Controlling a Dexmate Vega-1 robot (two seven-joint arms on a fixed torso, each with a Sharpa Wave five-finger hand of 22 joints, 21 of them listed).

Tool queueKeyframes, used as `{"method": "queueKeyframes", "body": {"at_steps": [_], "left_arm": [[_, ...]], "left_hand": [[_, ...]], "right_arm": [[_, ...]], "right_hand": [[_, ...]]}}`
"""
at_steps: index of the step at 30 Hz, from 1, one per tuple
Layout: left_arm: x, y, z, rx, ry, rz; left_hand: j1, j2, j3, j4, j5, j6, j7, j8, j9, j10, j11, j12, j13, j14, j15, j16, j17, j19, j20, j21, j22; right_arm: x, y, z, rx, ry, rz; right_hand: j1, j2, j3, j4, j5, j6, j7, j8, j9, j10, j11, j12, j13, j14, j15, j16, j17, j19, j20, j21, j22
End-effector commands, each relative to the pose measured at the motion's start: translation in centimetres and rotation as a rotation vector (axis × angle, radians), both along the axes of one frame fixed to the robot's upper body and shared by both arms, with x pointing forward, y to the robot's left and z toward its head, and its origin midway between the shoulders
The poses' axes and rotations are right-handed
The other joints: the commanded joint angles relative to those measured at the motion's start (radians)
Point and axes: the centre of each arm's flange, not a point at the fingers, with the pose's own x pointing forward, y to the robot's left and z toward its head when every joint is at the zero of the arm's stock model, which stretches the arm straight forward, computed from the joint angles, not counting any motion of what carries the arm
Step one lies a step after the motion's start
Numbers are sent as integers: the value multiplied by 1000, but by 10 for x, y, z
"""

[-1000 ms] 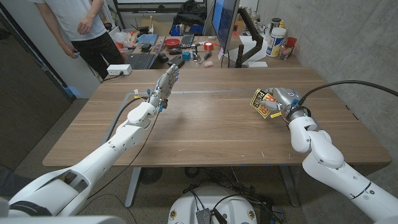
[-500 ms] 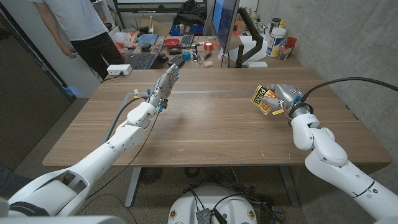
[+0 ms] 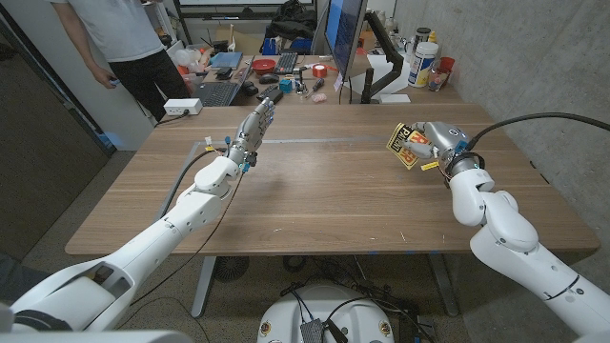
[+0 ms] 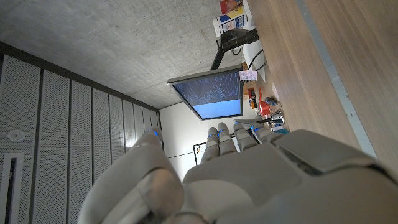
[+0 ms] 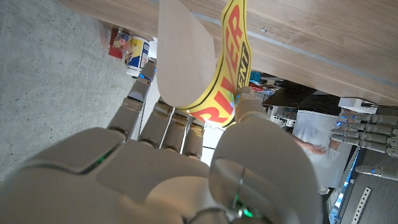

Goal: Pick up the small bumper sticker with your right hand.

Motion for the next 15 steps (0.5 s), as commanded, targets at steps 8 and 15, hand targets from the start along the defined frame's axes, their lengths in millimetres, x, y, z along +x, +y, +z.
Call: {"method": "queueKeyframes", "body": {"at_steps": [8,15], "left_arm": [[0,1,0,-10,-7,1],[1,-1,2,-8,-11,-2]], "left_hand": [[2,13,-5,-2,-2,4,-1,0,5,-2,-6,4,2,-8,-3,1,2,-5,4,-5,4],[3,14,-6,-2,-2,3,-2,-1,5,-3,-6,4,2,-9,-4,1,2,-5,3,-5,4]], "right_arm": [[-4,-2,18,13,-29,7],[-6,-3,23,11,-43,11]], "right_hand": [[6,3,4,3,-4,14,0,-3,5,11,0,-3,1,14,-2,-1,3,15,-2,-4,3],[8,3,5,2,-4,16,0,-4,5,12,2,-5,1,15,-3,-2,3,16,-2,-6,3]]}}
